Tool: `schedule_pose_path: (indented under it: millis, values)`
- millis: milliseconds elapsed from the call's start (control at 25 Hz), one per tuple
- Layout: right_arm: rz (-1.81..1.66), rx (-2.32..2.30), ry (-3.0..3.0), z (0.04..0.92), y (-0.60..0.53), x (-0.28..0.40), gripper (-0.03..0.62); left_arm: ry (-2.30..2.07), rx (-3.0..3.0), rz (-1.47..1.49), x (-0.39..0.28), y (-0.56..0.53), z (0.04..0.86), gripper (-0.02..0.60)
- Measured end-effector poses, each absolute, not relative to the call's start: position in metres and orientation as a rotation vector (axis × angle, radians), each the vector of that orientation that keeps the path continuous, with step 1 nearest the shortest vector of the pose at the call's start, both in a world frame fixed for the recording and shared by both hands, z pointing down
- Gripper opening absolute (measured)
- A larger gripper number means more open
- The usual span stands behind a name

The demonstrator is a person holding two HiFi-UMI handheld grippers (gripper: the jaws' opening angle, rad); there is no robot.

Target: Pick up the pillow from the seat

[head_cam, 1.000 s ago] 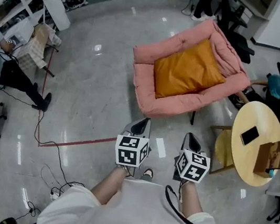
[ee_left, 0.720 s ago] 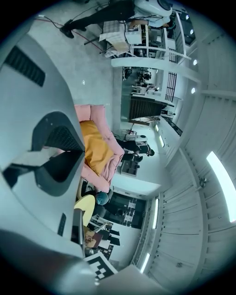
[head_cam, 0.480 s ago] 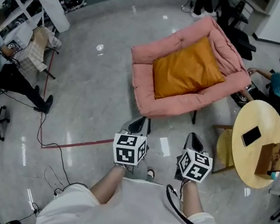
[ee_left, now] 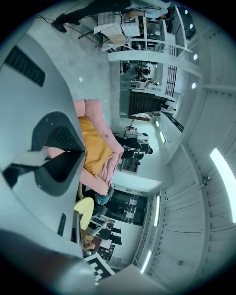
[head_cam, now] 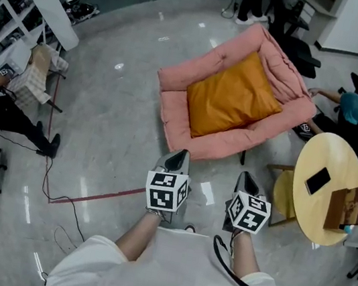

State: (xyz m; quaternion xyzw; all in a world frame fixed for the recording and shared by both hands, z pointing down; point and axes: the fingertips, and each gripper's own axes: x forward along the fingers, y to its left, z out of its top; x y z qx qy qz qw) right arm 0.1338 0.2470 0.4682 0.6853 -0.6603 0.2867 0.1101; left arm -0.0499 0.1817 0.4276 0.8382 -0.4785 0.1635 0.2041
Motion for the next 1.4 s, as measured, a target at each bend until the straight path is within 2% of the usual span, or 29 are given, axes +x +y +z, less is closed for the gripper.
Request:
schedule_pose_path:
  millis: [400, 920, 1400]
  values:
    - [0.736, 1.988, -1.915, 0.45, 0.151, 0.128, 0.03, -1.303, 2.321, 0.376, -0.056, 0.086, 0.429, 0.008]
    - [0.754, 2.097, -1.843, 0.444, 0.034, 0.117, 0.029, -1.235, 2.399, 0.421, -0.073, -0.048, 0.423, 0.008]
    - [0.897, 2.085, -1.817, 0.476, -0.004, 0.155, 0.029, -1.171, 2.314, 0.517, -0.039, -0.079, 0.469, 0.008]
